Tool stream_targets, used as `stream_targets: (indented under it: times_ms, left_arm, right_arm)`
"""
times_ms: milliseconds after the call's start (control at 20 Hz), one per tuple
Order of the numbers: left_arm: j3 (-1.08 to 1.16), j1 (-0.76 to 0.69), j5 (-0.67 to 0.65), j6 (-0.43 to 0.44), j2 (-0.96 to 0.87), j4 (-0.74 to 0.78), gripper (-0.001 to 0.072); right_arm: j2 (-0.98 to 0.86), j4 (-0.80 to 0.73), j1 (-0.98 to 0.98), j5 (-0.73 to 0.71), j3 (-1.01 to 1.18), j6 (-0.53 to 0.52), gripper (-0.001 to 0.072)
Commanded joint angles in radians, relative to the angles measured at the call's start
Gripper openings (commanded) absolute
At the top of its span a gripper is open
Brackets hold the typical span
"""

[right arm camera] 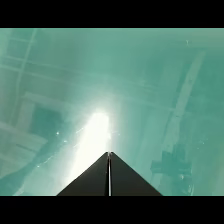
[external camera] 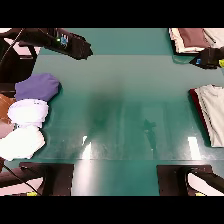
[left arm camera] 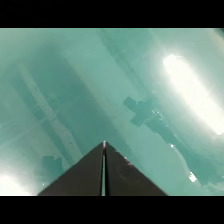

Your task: Fold the shirts.

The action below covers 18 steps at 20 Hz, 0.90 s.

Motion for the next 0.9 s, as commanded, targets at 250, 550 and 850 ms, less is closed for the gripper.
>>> stream_targets:
  times_ms: [250,550,850]
  left_arm:
    - [0.0,0.0,0.0,0.0,0.001,0.0,0.0026]
    - [0.0,0.0,0.0,0.0,0.001,0.0,0.0026]
    - [0.0,0.008,0.09,0.014,0.0,0.121,0.0497]
  right_arm:
    - [0.0,0.0,0.0,0.0,0.001,0.0,0.0017]
    - [0.0,0.0,0.0,0.0,0.001,0.0,0.0017]
    - [0.0,0.0,0.001,-0.003,0.001,0.0,0.0018]
